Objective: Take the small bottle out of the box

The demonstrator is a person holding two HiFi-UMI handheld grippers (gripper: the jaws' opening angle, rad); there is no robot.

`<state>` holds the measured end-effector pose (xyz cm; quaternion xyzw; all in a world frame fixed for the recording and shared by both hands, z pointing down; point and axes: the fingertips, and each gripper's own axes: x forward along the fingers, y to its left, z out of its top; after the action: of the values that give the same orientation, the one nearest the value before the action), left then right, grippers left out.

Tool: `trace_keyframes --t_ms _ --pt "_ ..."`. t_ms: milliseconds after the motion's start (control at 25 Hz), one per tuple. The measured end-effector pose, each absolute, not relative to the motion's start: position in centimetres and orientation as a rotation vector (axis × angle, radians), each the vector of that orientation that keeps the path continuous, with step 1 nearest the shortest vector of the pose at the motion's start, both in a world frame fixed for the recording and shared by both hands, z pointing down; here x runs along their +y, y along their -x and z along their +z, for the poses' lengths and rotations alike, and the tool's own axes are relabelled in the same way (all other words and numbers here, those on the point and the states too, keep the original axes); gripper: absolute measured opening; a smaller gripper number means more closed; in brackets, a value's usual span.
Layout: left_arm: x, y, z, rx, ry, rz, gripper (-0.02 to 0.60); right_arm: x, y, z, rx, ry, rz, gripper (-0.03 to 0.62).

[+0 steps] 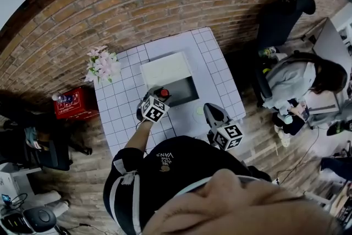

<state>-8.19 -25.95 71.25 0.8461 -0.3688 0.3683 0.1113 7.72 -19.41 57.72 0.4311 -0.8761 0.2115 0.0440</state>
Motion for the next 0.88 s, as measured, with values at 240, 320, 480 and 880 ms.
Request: trace_keyframes --t_ms 240,320,480,880 --pt "-26.0 8.9 68.2 -1.203 -2.496 1.016 0.221 -20.1 -7.0 57.1 -2.720 -1.240 0.633 -0.002" --pt "-25.9 9.0 67.0 -1.246 -2.505 0.991 0.221 -20.4 -6.8 57.0 -2.737 -1.205 0.622 -0.002" --pt "-25.7 9.1 64.8 -1.329 -2.512 0.927 0.221 -21.0 -6.3 56.7 -2.769 -1.130 0.599 -0.002" --pt "-23.3 8.5 62.0 -1.511 -2.456 0.849 0.221 -21.1 -6.3 56.8 -2.838 -0.928 0.567 -0.002"
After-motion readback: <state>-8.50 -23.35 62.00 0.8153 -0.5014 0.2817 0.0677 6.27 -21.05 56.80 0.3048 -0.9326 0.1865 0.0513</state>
